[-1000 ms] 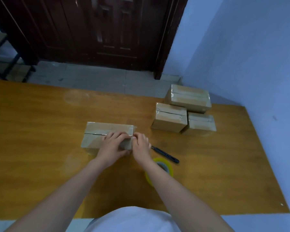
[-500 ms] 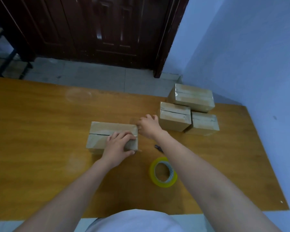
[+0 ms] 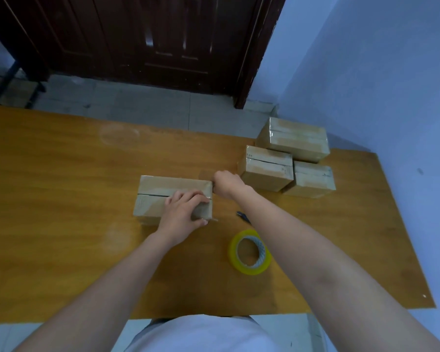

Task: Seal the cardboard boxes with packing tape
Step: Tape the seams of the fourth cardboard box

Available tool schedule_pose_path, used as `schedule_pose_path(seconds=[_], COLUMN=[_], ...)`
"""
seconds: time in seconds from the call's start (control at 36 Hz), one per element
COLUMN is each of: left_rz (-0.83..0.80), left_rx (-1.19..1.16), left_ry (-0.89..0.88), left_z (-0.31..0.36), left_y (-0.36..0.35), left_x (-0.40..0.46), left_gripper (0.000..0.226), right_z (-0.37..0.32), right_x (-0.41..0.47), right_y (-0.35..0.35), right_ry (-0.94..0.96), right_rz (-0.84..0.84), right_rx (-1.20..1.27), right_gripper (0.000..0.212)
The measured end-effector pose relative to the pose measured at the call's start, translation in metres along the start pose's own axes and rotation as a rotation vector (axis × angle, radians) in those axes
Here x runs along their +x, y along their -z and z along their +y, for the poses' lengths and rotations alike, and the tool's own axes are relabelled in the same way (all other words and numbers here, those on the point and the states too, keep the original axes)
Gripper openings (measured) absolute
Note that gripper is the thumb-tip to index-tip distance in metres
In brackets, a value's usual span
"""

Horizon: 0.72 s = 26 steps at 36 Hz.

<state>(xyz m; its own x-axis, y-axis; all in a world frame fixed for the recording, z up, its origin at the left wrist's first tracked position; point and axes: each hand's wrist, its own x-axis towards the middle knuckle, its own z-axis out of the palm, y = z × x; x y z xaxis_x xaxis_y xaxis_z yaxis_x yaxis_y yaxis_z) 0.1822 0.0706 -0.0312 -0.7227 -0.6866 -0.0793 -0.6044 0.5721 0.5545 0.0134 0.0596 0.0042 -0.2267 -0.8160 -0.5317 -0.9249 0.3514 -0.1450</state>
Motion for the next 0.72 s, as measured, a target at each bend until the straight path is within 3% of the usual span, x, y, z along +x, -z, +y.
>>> schedule_pose_path(seconds=[0.14,0.31,0.39,0.53,0.64,0.72], left_rz=[0.014,0.005,0.013,0.006,0.015,0.016], left_rx=[-0.001,0.006,0.009,0.007,0.000,0.004], left_ry=[-0.003,0.000,-0.005,-0.012,-0.014,-0.016], left_z=[0.000,0.001,0.000,0.000,0.000,0.000], left_y=[-0.001,-0.002,-0.003,-0.001,-0.001,-0.001], left_x=[-0.001,-0.002,-0.002,-0.001,-0.002,-0.002], left_gripper=[0.047,0.047,0.048,0.047,0.047,0.047], right_z=[-0.002,-0.008,-0.012,0.001,0.010,0.013], right_x=[-0.014,-0.049,-0.053,-0.058,-0.072,-0.081], right_y=[-0.016,-0.026,-0.033,-0.032,-0.038,-0.049], right_ry=[-0.150,-0.130,-0.096,-0.149,-0.150,-0.057], right_rz=[-0.075,-0.124,-0.083,-0.042,0.140,0.022], right_rx=[0.489,0.941,0.844,0.462,0.612,0.521], right_gripper=[0.023,0.039,0.047,0.053,0.045,0.048])
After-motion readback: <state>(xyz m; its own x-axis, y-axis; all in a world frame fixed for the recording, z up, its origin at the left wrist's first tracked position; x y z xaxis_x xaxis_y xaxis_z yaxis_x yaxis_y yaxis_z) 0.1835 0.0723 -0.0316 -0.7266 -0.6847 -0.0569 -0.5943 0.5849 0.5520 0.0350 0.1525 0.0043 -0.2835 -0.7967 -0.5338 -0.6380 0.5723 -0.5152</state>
